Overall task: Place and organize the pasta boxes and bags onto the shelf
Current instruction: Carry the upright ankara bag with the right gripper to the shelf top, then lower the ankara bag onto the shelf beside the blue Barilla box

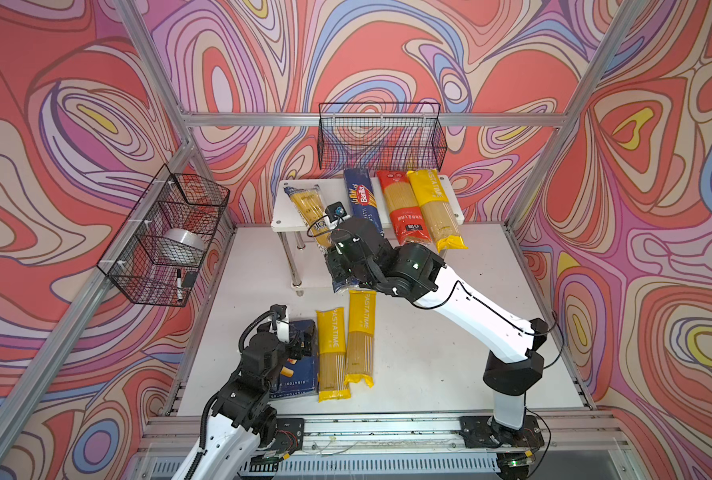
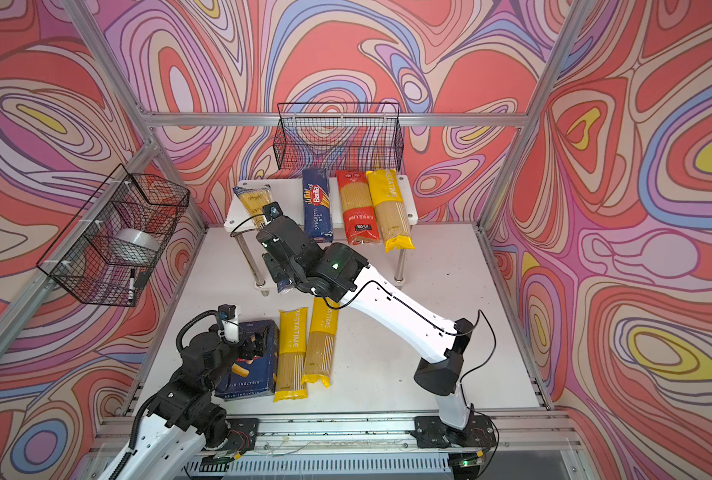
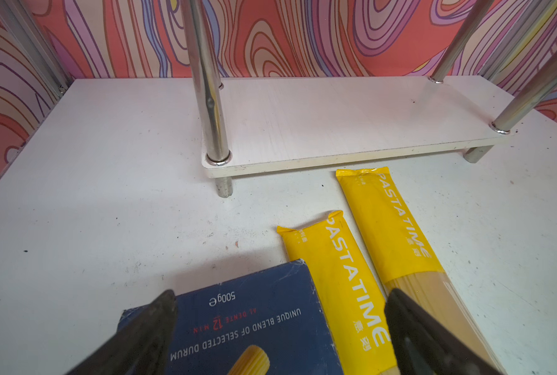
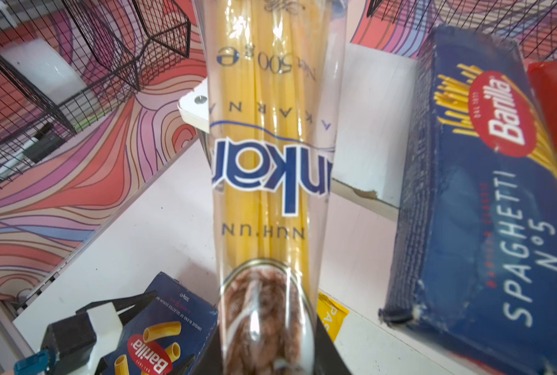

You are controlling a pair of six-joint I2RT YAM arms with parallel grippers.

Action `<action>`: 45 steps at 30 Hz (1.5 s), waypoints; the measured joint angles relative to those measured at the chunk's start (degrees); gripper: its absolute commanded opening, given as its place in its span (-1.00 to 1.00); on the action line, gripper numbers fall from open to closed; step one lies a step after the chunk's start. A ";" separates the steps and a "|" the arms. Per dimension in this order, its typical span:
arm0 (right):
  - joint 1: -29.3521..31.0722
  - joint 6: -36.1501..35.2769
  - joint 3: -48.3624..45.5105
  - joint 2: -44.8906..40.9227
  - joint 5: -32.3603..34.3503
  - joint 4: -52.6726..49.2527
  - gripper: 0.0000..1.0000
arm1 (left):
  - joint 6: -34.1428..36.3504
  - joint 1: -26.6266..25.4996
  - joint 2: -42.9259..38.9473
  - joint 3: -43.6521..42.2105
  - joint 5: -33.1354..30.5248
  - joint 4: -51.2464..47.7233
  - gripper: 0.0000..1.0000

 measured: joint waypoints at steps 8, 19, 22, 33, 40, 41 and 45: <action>-2.91 -0.79 2.58 2.91 -0.28 0.46 -1.00 | 0.00 0.00 0.72 0.00 0.35 0.02 1.00; -5.29 -3.43 6.82 6.88 -1.55 4.44 -1.00 | 0.00 0.00 0.42 0.00 0.44 0.02 1.00; -5.70 -4.24 7.58 7.78 -1.66 5.99 -1.00 | 0.00 0.00 0.33 0.00 0.44 0.02 1.00; -7.65 -4.79 7.89 9.51 -4.09 9.51 -1.00 | 0.00 0.00 0.37 0.00 0.46 0.02 1.00; -8.20 -4.61 8.00 9.53 -4.85 9.97 -0.92 | 0.00 0.00 0.39 0.00 0.46 0.02 1.00; -8.24 -4.61 8.00 9.57 -4.94 10.10 -0.89 | 0.00 0.00 0.39 0.00 0.46 0.02 1.00; -8.48 -4.52 8.44 10.05 -5.11 10.84 -0.83 | 0.00 0.00 0.37 0.00 0.44 0.02 1.00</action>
